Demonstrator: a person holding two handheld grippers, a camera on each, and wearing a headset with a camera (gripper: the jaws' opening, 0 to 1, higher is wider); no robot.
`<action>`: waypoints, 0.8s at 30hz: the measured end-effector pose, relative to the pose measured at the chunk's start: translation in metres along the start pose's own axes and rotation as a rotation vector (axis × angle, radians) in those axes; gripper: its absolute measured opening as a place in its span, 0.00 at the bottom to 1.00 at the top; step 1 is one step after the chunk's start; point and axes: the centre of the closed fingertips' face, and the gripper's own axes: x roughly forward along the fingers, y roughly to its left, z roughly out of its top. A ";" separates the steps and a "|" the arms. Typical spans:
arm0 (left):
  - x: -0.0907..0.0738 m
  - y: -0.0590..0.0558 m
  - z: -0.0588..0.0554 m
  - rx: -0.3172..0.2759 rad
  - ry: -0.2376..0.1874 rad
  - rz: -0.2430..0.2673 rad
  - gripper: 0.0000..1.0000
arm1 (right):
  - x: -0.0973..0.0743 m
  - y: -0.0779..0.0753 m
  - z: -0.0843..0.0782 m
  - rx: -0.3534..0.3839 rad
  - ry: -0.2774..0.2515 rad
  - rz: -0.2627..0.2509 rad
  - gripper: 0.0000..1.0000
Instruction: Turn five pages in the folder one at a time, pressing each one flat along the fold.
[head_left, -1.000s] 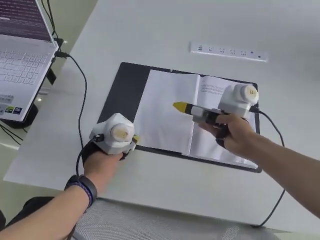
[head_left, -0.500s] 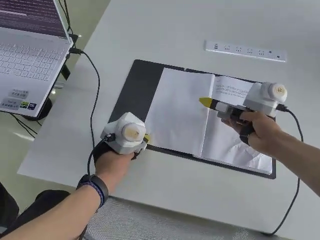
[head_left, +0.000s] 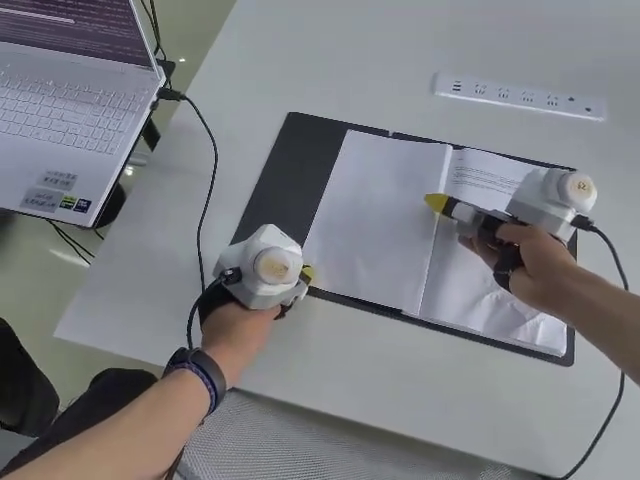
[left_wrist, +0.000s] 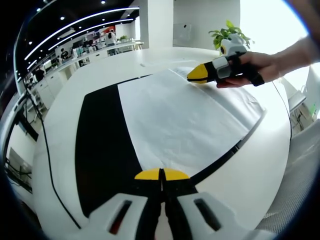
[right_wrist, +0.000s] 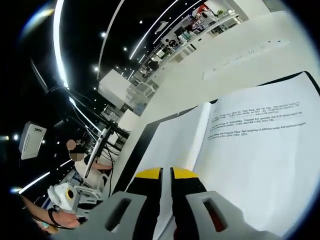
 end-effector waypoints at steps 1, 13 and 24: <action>0.000 0.000 0.000 0.000 0.001 0.000 0.00 | 0.000 -0.001 0.000 0.003 -0.001 -0.002 0.03; -0.001 -0.001 0.000 -0.013 0.005 -0.004 0.00 | 0.002 -0.020 0.000 0.012 -0.008 -0.006 0.00; 0.000 -0.001 0.000 -0.034 -0.003 -0.003 0.00 | 0.002 -0.016 0.004 0.035 0.000 0.010 0.00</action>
